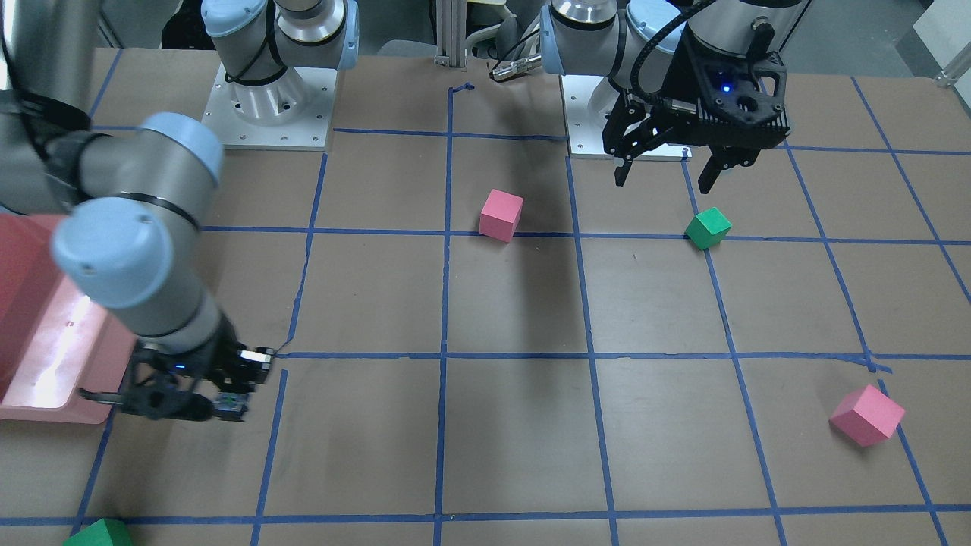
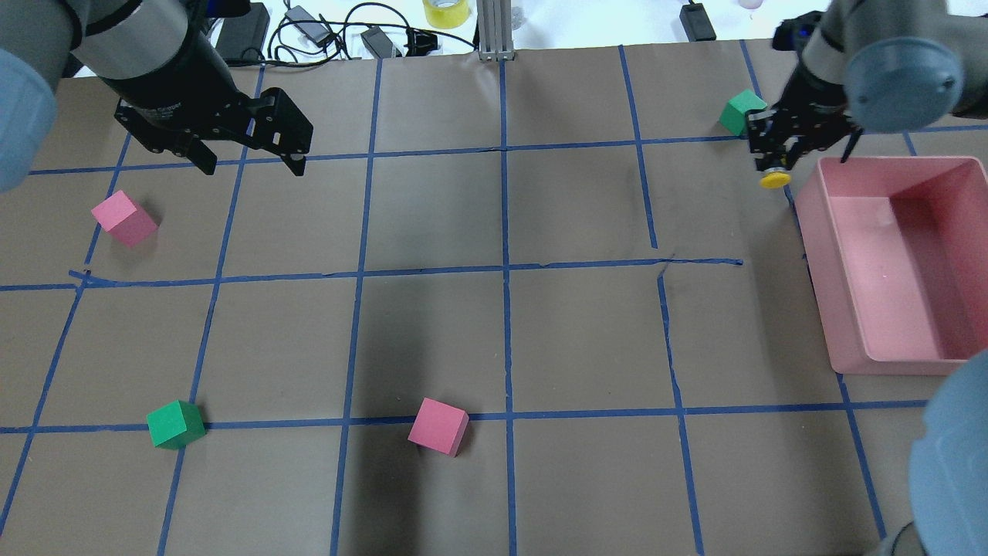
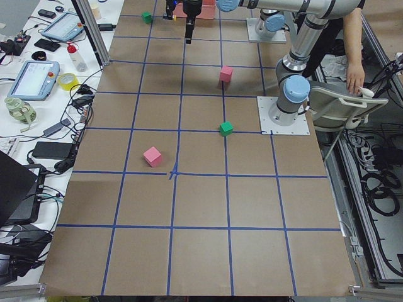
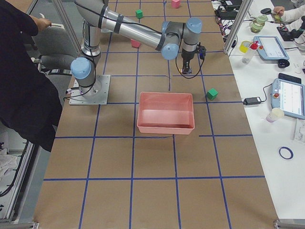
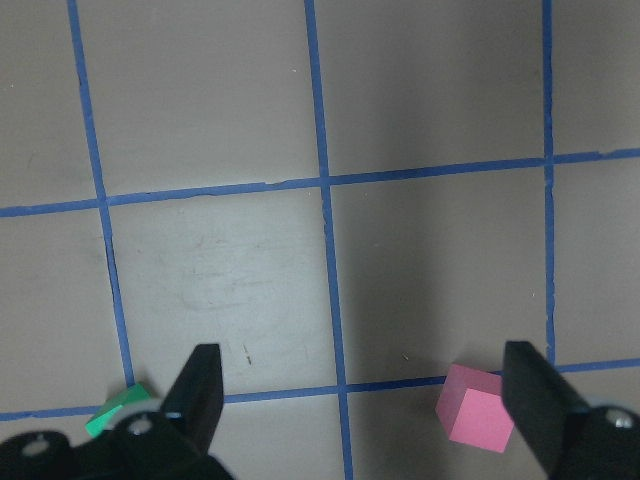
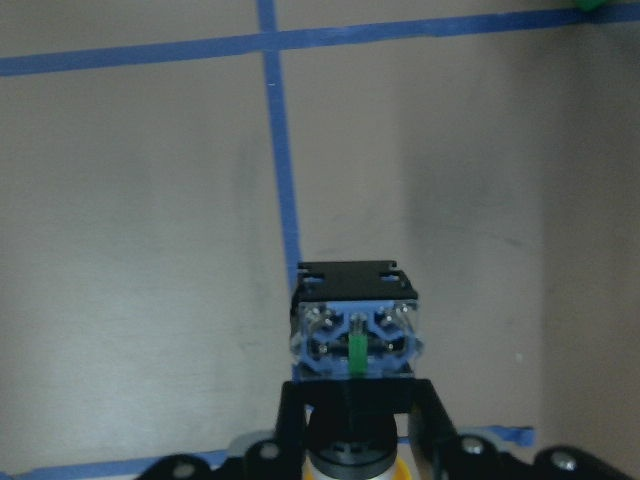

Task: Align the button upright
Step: 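Lift the button out of the tray and carry it toward the table center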

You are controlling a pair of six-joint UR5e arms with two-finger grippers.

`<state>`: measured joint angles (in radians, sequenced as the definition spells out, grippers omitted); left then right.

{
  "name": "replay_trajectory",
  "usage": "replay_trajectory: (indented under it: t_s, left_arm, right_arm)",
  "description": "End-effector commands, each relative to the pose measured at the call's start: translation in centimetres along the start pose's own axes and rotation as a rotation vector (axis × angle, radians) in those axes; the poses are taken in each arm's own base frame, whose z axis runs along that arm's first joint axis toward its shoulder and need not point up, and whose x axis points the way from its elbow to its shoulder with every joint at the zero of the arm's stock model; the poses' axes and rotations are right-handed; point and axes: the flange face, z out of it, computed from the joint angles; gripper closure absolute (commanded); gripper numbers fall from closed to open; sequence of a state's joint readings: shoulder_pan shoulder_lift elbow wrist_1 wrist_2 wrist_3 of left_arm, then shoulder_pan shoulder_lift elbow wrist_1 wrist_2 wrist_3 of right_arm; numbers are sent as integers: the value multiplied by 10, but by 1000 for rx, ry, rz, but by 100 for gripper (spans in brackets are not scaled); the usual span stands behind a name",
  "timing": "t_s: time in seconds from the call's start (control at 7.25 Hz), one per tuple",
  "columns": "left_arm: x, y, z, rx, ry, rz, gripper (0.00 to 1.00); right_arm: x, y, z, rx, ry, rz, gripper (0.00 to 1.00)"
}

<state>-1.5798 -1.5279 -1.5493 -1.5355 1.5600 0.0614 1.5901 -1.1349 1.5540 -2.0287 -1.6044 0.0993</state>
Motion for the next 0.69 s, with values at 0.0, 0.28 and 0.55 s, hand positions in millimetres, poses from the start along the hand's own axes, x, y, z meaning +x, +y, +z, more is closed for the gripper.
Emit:
replay_trajectory:
  t_s: [0.0,0.28,0.55]
  left_arm:
    - [0,0,0,0,-3,2,0]
    - [0,-2,-1,16,-16,3,0]
    - [-3,-12,2,42,-18,-6,0]
  right_arm:
    - [-109,-7,28,12,-11,26,100]
    - [-171,-7,54,4,-15,52,100]
    - [-201,4,63,-12,-42,73,100]
